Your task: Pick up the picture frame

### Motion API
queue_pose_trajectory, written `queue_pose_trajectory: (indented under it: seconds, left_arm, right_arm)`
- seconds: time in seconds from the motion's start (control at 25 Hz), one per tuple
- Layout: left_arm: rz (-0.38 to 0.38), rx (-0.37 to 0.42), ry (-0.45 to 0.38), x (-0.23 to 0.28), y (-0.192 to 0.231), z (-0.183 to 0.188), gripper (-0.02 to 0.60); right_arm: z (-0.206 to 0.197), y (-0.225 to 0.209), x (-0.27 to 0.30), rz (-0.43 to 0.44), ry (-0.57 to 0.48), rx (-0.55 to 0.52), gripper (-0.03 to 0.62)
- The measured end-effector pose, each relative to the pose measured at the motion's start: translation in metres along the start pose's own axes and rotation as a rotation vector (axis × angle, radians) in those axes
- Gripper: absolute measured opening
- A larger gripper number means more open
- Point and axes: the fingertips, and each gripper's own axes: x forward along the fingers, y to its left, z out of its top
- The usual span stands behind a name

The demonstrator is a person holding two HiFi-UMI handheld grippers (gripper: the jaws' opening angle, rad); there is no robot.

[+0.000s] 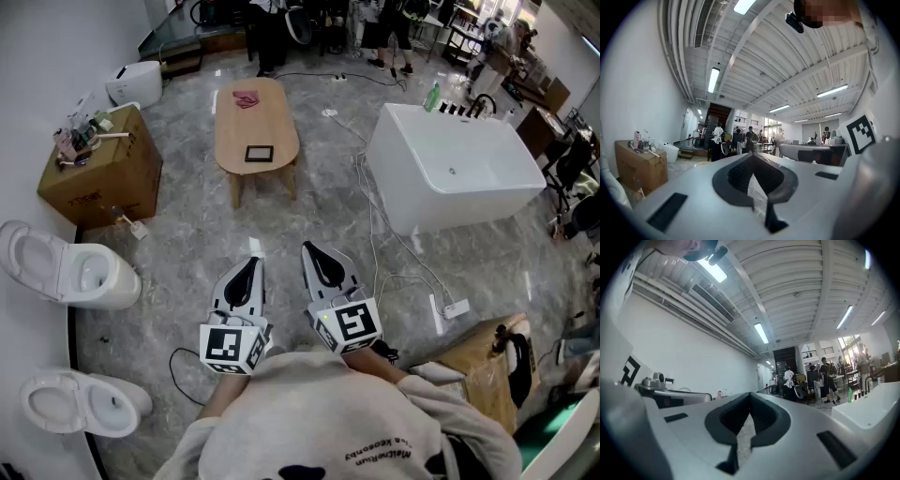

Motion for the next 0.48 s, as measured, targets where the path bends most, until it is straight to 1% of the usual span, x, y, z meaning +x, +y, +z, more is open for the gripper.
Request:
queue_pose_trajectory:
  seconds: [0.24,0.48]
  left_arm:
    - [0.018,0.009,-0.009,0.017,-0.014,-0.004,0.008]
    - [0.039,0.021,-0.014,0.028,-0.018,-0.001,0.008]
  right_arm:
    - [0.001,-0.02,0.0,0.025,-0.017,-0.012,0.008]
    - [-0.001,-0.027,0.0,0.05,-0.028,0.011,0.008]
